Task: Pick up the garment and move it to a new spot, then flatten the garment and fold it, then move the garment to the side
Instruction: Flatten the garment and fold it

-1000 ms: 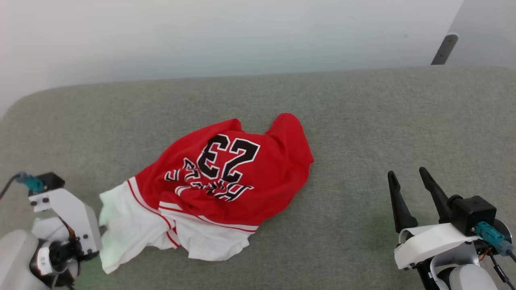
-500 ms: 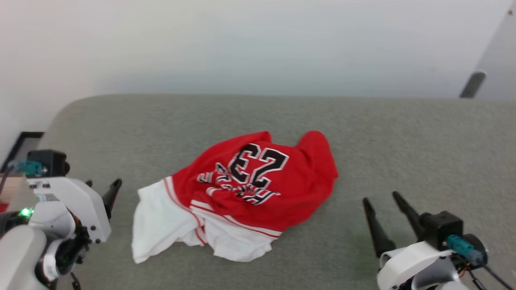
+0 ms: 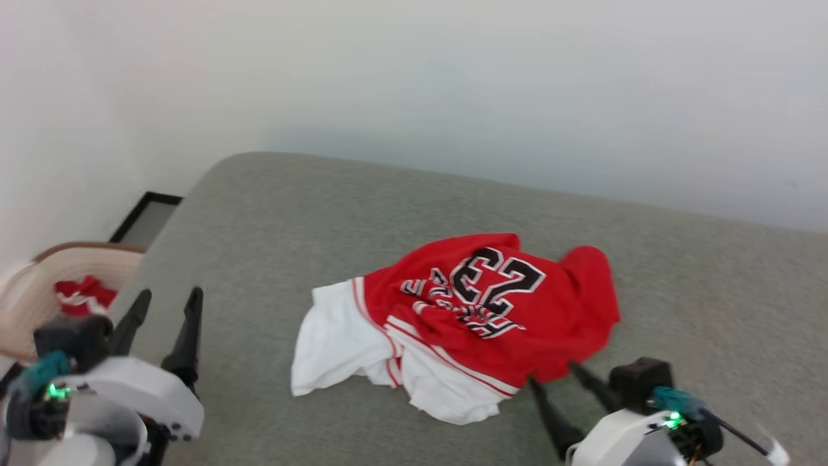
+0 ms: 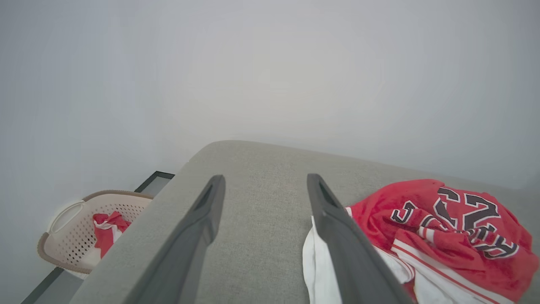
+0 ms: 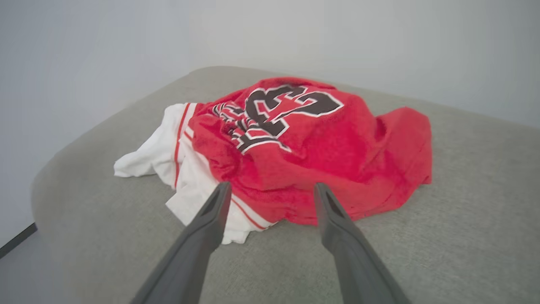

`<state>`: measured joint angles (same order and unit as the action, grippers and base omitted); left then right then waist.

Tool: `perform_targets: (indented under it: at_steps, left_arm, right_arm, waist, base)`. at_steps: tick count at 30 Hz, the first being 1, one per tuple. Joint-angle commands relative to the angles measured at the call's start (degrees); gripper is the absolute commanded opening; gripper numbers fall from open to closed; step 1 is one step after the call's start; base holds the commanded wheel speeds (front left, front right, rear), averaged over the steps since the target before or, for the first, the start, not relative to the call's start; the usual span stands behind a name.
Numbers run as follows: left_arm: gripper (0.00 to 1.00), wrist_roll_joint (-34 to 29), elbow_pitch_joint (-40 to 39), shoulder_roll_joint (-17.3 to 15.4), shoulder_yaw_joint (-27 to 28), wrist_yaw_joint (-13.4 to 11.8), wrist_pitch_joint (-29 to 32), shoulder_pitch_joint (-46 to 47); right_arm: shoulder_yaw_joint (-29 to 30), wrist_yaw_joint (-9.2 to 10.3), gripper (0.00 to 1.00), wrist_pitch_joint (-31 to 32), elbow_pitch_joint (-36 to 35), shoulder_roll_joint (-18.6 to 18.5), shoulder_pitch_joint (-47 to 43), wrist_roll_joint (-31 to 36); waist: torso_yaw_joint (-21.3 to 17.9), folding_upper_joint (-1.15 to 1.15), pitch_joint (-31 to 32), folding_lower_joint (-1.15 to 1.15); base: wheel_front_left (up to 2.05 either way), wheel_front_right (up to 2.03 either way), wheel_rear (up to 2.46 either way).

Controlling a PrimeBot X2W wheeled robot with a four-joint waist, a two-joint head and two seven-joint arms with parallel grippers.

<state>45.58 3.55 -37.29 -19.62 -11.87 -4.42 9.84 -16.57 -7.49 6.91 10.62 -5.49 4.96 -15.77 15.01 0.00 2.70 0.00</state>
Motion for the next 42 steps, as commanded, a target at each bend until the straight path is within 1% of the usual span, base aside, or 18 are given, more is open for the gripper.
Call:
perform_targets:
  at_steps: [1, 2, 5, 8, 11, 12, 13, 17, 22, 27, 28, 29, 30, 38, 42]
  left_arm:
    - [1.0, -0.4, -0.2, 0.7, 0.2, -0.4, -1.4, -1.4]
    - [1.0, -0.2, 0.0, 1.0, 0.3, -0.7, -2.2, -2.0]
    - [1.0, 0.1, 0.4, 1.9, 0.3, -0.5, -3.6, -3.2]
    - [1.0, 0.4, 0.7, 2.6, 0.1, -0.5, -4.2, -3.9]
    - [1.0, 0.6, 1.2, 3.4, -0.1, -0.3, -5.1, -4.0]
    - [1.0, 0.6, 1.2, 3.4, -0.1, -0.3, -5.1, -4.0]
    - [1.0, 0.3, 1.5, 4.0, -0.3, -0.2, -5.9, -3.6]
    - [1.0, -0.1, 1.8, 4.9, -0.5, -0.3, -6.9, -3.0]
    - [1.0, -0.7, 3.0, 6.6, -0.9, 0.4, -8.5, -2.5]
    - [1.0, -1.0, 4.5, 8.1, -0.8, 1.2, -9.5, -2.0]
    - [1.0, -1.0, 4.7, 8.4, -0.7, 1.4, -9.8, -1.9]
    - [1.0, -1.0, 5.0, 8.6, -0.6, 1.6, -9.9, -1.9]
    - [1.0, -0.9, 5.2, 9.0, -0.4, 1.8, -10.0, -1.9]
    - [1.0, -1.0, 6.0, 9.8, 1.5, 2.9, -10.6, -2.8]
    - [1.0, -1.5, 5.8, 9.8, 2.7, 2.8, -10.7, -3.6]
  right_arm:
    - [-1.3, 0.0, 1.0, 2.1, 0.1, -0.6, -0.2, -1.1]
    - [-2.3, 0.0, 1.0, 3.7, 0.0, -1.0, 0.1, -1.7]
    - [-4.5, 0.0, 1.0, 8.5, 0.0, -2.0, 1.0, -3.4]
    - [-6.2, 0.0, 1.0, 11.9, -0.1, -2.8, 2.1, -4.0]
    - [-7.3, 0.0, 1.0, 14.9, 0.4, -3.5, 3.4, -3.8]
    - [-7.3, 0.0, 1.0, 14.9, 0.4, -3.5, 3.4, -3.8]
    - [-8.0, 0.0, 1.0, 16.3, 0.8, -4.2, 4.8, -2.8]
    - [-8.8, 0.0, 1.0, 18.0, 2.2, -4.5, 6.3, -1.7]
    - [-10.4, 0.0, 1.0, 19.7, 5.5, -4.7, 9.2, 0.4]
    - [-11.7, 0.0, 1.0, 19.7, 9.9, -5.0, 11.6, 1.8]
    - [-11.8, 0.0, 0.82, 19.4, 10.8, -5.0, 12.0, 2.2]
    - [-12.3, 0.0, 0.23, 18.9, 11.4, -5.1, 12.6, 2.5]
    - [-12.6, 0.0, 0.0, 18.5, 12.1, -5.1, 13.0, 2.4]
    - [-13.7, 0.0, 0.0, 15.6, 14.1, -5.7, 15.8, 0.4]
    - [-13.4, 0.0, 0.0, 15.1, 12.8, -6.2, 17.0, -0.5]
  waist:
    - [3.3, 0.0, 1.3, 0.0]
    - [3.7, 0.0, 1.3, 0.0]
    - [5.2, 0.0, 1.2, 0.0]
    - [6.5, 0.0, 1.0, 0.0]
    - [7.7, 0.0, 0.2, 0.0]
    - [7.7, 0.0, 0.2, 0.0]
    - [8.5, 0.0, -0.7, 0.0]
    - [9.5, 0.0, -2.0, 0.0]
    - [10.7, 0.0, -4.0, 0.0]
    - [11.1, 0.0, -5.0, 0.0]
    - [11.1, 0.0, -5.2, 0.0]
    - [11.1, 0.0, -5.3, 0.0]
    - [11.1, 0.0, -5.3, 0.0]
    - [9.7, 0.0, -5.2, 0.0]
    - [8.4, 0.0, -4.8, 0.0]
  base:
    - [0.0, 0.0, 0.0]
    - [0.0, 0.0, 0.0]
    - [0.0, 0.0, 0.0]
    - [0.0, 0.0, 0.0]
    - [0.0, 0.0, 0.0]
    - [0.0, 0.0, 0.0]
    - [0.0, 0.0, 0.0]
    - [0.0, 0.0, 0.0]
    - [0.0, 0.0, 0.0]
    - [0.0, 0.0, 0.0]
    - [0.0, 0.0, 0.0]
    - [0.0, 0.0, 0.0]
    - [0.0, 0.0, 0.0]
    - [0.0, 0.0, 0.0]
    - [0.0, 0.0, 0.0]
